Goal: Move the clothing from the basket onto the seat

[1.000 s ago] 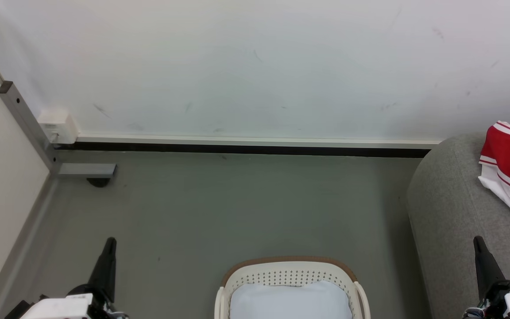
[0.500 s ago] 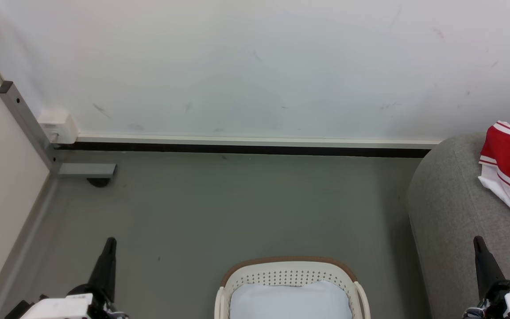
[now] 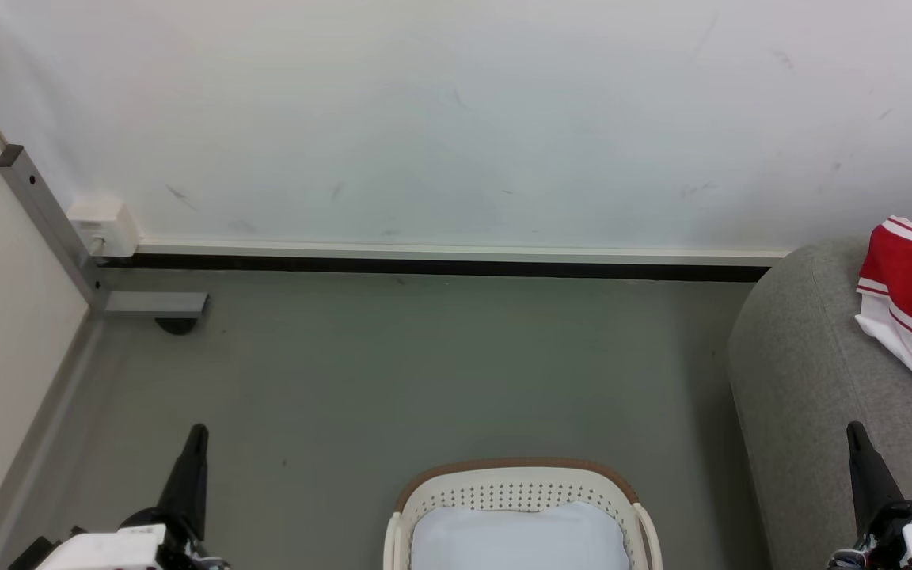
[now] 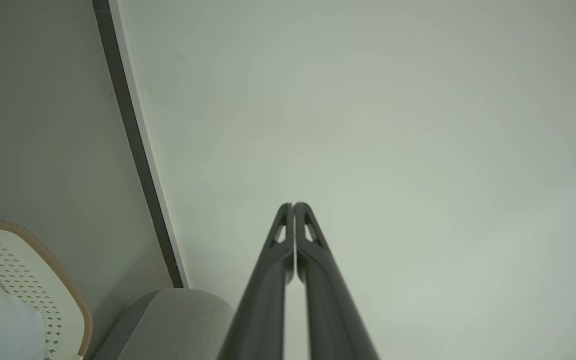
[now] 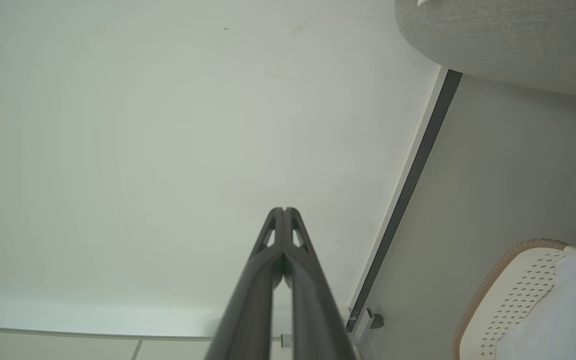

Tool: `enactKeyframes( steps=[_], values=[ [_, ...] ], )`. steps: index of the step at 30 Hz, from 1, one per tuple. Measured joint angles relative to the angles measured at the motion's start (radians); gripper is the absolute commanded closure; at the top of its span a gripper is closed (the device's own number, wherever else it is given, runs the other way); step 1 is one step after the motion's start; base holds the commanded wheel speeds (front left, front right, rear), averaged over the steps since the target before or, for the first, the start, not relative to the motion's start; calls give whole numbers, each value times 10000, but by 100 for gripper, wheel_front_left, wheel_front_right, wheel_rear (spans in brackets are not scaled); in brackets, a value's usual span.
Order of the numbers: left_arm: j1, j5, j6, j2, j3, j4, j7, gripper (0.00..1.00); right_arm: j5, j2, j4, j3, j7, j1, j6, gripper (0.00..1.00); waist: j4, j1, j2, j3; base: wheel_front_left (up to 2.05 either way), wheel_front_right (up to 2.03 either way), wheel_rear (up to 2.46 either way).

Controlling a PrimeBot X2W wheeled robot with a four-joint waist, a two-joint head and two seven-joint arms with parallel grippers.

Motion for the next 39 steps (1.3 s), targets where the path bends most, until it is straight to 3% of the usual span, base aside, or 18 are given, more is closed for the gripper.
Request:
enactKeyframes(
  steps=[39],
  values=[
    [0,0,0,0,0,0,-2,100,0,0,0,0,0,-1,0,100,0,0,0,0,0,0,0]
  ],
)
